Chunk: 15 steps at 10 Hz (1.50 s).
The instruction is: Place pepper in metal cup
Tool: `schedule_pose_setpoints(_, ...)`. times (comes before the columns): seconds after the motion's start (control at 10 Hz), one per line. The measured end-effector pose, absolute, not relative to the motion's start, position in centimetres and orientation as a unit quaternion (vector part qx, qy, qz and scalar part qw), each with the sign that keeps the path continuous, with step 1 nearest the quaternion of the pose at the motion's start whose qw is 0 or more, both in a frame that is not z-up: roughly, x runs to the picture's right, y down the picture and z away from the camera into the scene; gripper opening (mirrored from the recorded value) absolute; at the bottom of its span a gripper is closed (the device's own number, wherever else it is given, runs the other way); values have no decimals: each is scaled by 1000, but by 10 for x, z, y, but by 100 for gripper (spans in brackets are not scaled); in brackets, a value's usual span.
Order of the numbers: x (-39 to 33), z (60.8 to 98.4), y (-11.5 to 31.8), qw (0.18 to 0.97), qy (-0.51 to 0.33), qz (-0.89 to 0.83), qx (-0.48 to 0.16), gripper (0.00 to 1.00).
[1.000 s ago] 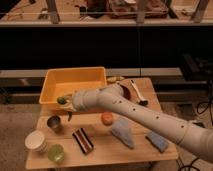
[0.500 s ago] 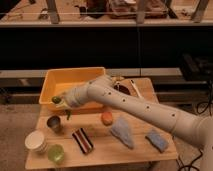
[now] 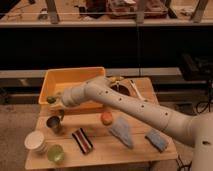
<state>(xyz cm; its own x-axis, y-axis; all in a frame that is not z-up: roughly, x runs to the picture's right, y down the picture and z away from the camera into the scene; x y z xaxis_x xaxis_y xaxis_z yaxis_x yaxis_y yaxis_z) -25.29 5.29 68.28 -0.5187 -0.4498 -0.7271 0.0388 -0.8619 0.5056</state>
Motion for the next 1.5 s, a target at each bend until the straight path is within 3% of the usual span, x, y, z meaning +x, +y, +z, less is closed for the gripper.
schedule_pose_setpoints(1.5,-300,728,92,119,-247,-823,498,0)
